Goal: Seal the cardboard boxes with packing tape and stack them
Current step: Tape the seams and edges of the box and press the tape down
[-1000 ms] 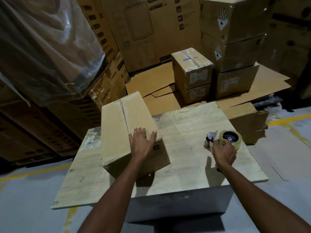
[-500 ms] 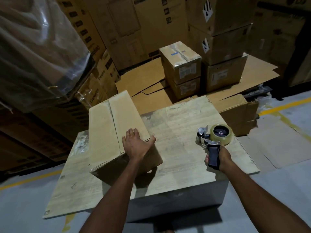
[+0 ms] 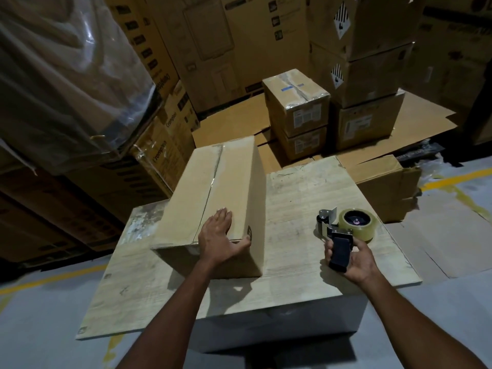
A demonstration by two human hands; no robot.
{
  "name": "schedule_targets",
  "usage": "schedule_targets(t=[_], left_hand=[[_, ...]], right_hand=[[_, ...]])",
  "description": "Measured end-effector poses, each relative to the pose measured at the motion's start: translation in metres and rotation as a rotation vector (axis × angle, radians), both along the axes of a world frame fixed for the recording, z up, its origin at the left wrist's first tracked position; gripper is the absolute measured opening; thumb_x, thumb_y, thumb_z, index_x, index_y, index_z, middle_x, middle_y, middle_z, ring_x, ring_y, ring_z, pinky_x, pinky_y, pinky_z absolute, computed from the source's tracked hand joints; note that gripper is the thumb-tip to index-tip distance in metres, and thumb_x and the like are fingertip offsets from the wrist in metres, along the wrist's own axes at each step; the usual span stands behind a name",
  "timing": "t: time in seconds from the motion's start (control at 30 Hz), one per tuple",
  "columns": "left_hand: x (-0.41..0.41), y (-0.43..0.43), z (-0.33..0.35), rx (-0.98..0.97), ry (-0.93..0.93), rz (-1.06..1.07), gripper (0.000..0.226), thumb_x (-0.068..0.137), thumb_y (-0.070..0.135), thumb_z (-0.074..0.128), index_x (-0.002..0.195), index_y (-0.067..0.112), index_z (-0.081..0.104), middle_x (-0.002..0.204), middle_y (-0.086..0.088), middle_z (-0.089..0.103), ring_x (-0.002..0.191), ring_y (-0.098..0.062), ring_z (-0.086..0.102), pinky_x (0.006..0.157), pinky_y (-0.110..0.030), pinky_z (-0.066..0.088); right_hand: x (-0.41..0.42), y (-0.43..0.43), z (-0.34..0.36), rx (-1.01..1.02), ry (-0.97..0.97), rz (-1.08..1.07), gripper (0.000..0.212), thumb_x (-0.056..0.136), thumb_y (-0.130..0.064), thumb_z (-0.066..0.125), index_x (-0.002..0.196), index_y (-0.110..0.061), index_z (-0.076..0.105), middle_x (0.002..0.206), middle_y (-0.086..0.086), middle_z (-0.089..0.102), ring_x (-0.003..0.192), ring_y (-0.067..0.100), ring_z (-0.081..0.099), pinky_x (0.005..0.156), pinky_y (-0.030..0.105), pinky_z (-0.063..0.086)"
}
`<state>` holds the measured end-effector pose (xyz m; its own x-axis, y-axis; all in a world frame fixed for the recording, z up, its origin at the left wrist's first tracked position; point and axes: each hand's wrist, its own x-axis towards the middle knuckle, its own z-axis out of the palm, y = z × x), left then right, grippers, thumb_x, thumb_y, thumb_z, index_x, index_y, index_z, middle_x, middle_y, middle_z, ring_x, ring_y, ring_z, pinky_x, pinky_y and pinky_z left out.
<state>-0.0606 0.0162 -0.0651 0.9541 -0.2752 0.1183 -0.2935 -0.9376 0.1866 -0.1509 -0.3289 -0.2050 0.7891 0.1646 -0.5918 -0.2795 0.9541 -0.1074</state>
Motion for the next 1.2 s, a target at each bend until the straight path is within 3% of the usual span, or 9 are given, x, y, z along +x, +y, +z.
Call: schedule_targets(t=[0.13,0.37,0.5,0.57,0.7,0.77,0.9,1.0,1.2], left_hand=[[0.007,0.02,0.0,-0.092,-0.031,-0.14,0.106,0.066,0.078,0.053,0.152,0.016,0.048,0.162,-0.001,0.038,0.15,-0.017,0.034,0.122,-0.032,0.014],[0.01,0.029,0.003,-0.085,0.08,-0.212,0.1,0.077,0.079,0.046,0.158,0.022,0.037,0.166,0.008,0.024,0.153,-0.008,0.021,0.126,-0.034,0.012],[-0.008,0.011,0.013,-0.631,0.195,0.035,0.059,0.081,0.053,0.066,0.13,0.022,0.067,0.129,0.01,0.065,0.121,-0.009,0.056,0.111,-0.037,0.043],[-0.019,-0.007,0.021,-0.832,0.225,0.106,0.054,0.09,0.027,0.069,0.143,0.021,0.059,0.121,0.006,0.065,0.108,-0.007,0.059,0.102,-0.033,0.048],[-0.034,-0.035,0.046,-1.074,0.264,0.001,0.076,0.093,-0.01,0.056,0.16,0.018,0.029,0.158,0.006,0.041,0.138,-0.003,0.045,0.104,-0.021,0.044],[-0.037,-0.039,0.057,-1.141,0.273,-0.082,0.084,0.091,-0.017,0.05,0.162,0.018,0.021,0.161,0.01,0.035,0.137,0.007,0.043,0.091,-0.018,0.048],[-0.042,-0.035,0.075,-1.301,0.266,-0.04,0.082,0.091,-0.017,0.049,0.161,0.014,0.02,0.158,0.003,0.041,0.117,0.014,0.056,0.088,-0.021,0.051],[-0.039,-0.02,0.077,-1.378,0.26,-0.001,0.074,0.093,-0.012,0.055,0.159,0.01,0.028,0.152,-0.004,0.051,0.125,0.001,0.059,0.089,-0.019,0.054],[-0.039,0.022,0.081,-1.572,0.262,0.058,0.033,0.093,0.008,0.069,0.114,0.032,0.078,0.133,-0.003,0.068,0.114,-0.011,0.069,0.084,-0.02,0.057]], right_hand=[[-0.001,0.013,0.009,0.046,-0.027,0.048,0.045,0.095,-0.038,0.045,0.111,0.002,0.061,0.086,0.009,0.06,0.062,0.019,0.054,0.055,0.032,0.051],[-0.006,0.027,0.056,-0.213,-0.113,0.268,0.046,0.088,-0.046,0.049,0.091,-0.002,0.062,0.076,0.009,0.052,0.058,0.023,0.05,0.057,0.033,0.045],[-0.003,0.034,0.108,-0.402,-0.196,0.348,0.053,0.085,-0.054,0.049,0.088,-0.002,0.062,0.071,0.008,0.05,0.053,0.021,0.047,0.049,0.031,0.041],[0.001,0.041,0.138,-0.483,-0.239,0.401,0.056,0.085,-0.056,0.047,0.084,-0.002,0.062,0.069,0.008,0.049,0.049,0.02,0.044,0.046,0.029,0.038],[0.003,0.068,0.195,-0.567,-0.291,0.512,0.057,0.088,-0.057,0.044,0.079,-0.004,0.063,0.066,0.007,0.049,0.046,0.018,0.042,0.045,0.026,0.036],[0.004,0.083,0.212,-0.563,-0.306,0.536,0.056,0.087,-0.056,0.043,0.079,-0.004,0.063,0.068,0.007,0.048,0.048,0.018,0.041,0.045,0.026,0.036],[0.014,0.109,0.231,-0.534,-0.324,0.534,0.054,0.085,-0.056,0.045,0.081,-0.005,0.062,0.069,0.005,0.046,0.049,0.016,0.039,0.044,0.025,0.036],[0.023,0.125,0.241,-0.546,-0.336,0.53,0.053,0.085,-0.055,0.044,0.082,-0.005,0.062,0.07,0.005,0.045,0.049,0.016,0.039,0.043,0.025,0.036],[0.044,0.152,0.261,-0.634,-0.359,0.544,0.056,0.087,-0.058,0.042,0.083,-0.005,0.06,0.07,0.005,0.047,0.049,0.017,0.041,0.043,0.026,0.037]])
